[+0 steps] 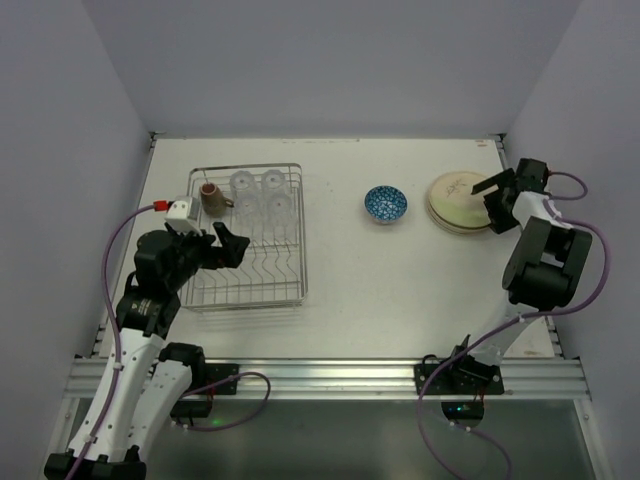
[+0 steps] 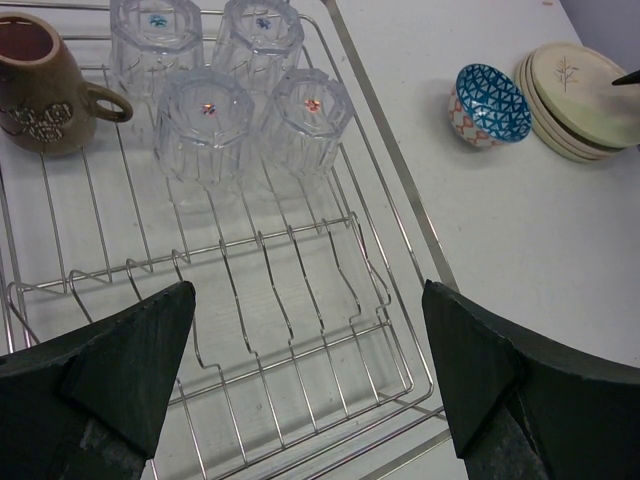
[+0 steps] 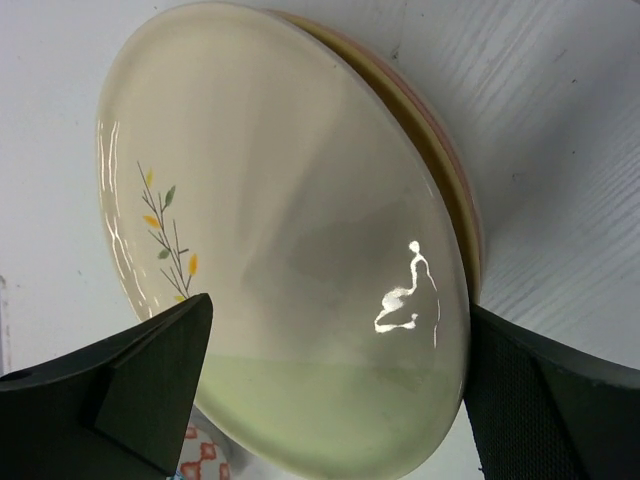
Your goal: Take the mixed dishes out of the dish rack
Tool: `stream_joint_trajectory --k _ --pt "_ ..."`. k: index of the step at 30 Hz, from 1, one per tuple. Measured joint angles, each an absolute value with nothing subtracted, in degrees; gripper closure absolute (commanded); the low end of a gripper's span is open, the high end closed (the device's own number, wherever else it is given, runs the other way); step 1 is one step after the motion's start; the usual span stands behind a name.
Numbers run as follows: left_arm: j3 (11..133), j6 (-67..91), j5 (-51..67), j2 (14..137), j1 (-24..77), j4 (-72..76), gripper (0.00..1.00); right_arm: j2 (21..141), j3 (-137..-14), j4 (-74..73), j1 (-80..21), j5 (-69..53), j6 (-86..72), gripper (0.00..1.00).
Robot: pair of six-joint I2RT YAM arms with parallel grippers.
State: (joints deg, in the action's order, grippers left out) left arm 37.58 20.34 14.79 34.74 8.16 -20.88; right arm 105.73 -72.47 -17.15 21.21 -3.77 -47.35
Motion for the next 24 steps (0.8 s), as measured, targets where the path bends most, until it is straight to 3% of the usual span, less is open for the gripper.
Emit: stream_joint_trajectory --k 24 --pt "37.58 20.36 14.04 33.78 9.91 -20.93 0.0 107.63 -79.83 -30.46 11.51 16.14 -33.3 0.01"
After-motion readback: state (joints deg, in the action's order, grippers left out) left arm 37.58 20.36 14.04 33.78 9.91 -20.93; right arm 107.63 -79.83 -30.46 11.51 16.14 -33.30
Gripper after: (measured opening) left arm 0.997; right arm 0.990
